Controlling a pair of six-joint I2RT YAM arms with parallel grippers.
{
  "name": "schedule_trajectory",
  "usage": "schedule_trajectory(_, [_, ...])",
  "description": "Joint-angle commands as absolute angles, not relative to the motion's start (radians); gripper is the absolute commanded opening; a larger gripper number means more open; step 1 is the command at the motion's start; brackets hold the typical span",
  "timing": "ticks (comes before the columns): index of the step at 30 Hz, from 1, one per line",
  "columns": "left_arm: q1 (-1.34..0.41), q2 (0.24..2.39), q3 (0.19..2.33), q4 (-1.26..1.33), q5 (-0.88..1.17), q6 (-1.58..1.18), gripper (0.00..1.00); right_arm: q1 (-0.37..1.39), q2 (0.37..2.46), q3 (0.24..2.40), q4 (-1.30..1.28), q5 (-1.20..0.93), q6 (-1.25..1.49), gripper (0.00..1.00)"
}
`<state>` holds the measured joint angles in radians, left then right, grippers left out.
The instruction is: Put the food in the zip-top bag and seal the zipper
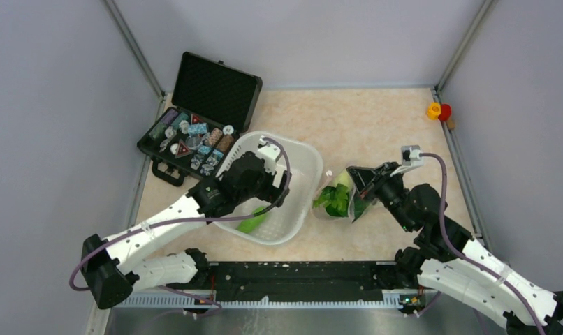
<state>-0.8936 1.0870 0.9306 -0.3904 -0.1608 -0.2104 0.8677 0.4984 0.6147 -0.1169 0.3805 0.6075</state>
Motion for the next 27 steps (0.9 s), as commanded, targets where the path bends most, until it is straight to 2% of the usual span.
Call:
schedule_trajectory(1, [-0.796,1.058,0.873,-0.472,-0.122,-0.274,0.99,0.863,0.490,0.627,-0.028,0.296,0.558,0.00])
schedule_trajectory(14, [-0.713,1.275,0.928,-0.782,0.098,-0.297,0.99,0.863,0.467,0.632,-0.079,0.357,0.571,0.00])
schedule_trajectory(21, [-0.713,1.389,0.918,-0.740,0.301,-0.290,0.99,0.862,0.435,0.622,-0.094,0.394,0.580,0.00])
schedule_trajectory(27, [-0.713,1.478,0.882,-0.719,0.339,-0.308,0.99,0.862,0.416,0.621,-0.113,0.422,0.575,0.00])
